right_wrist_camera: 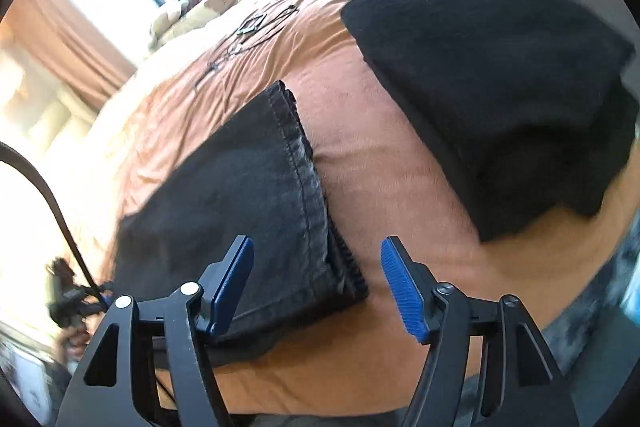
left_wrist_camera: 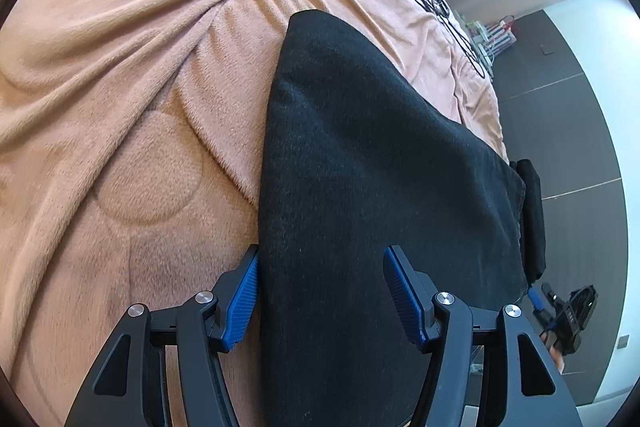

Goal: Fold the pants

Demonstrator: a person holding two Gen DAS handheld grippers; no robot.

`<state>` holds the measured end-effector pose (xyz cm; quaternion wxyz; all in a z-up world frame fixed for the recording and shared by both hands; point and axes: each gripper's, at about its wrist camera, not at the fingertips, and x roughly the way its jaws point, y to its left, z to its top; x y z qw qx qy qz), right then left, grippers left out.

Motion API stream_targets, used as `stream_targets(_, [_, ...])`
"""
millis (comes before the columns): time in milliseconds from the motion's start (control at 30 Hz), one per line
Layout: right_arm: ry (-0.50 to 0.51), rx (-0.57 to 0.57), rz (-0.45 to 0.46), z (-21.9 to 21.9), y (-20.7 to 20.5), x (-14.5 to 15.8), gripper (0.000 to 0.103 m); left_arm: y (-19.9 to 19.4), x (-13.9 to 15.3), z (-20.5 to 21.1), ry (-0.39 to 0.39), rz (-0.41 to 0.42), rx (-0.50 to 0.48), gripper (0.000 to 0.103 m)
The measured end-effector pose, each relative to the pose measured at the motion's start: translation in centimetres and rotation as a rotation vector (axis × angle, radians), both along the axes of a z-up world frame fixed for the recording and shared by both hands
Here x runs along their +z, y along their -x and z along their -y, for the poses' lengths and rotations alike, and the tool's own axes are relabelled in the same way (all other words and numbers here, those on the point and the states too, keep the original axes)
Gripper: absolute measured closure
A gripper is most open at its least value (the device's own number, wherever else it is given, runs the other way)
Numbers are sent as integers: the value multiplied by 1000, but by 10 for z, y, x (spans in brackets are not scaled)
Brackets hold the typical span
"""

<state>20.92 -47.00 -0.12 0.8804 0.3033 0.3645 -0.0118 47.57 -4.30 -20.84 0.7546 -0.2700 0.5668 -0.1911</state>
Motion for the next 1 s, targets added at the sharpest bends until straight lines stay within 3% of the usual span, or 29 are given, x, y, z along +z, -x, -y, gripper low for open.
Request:
stream_targets(300, [-350,25,-12,4,6,-62,38,-4,-2,-7,23,-1,13,60])
stream_targets(400, [-456,46,-27,4,-3,-83,38,-3,-2,-8,37,-6,15,60])
stream_targets(533, [-515,43,-52,7,-18,-103,38,-1,-4,-6,31,-16,12,60])
stream_targets(733, [-478,-74,2,34,-22,-100,38,4,-2,-3,10,-27,5,60])
stream_targets(833, [-381,-104,43,39,-15,-85,66,7,-3,-4,17,-38,0,60])
stream_targets(867, [-348,-102,56,40,-13,-81,71,8,-4,-5,20,-40,0,60])
stream_targets(1000, [-280,-104,49,33,-7,-83,75,7,-9,-7,46,-46,13,60])
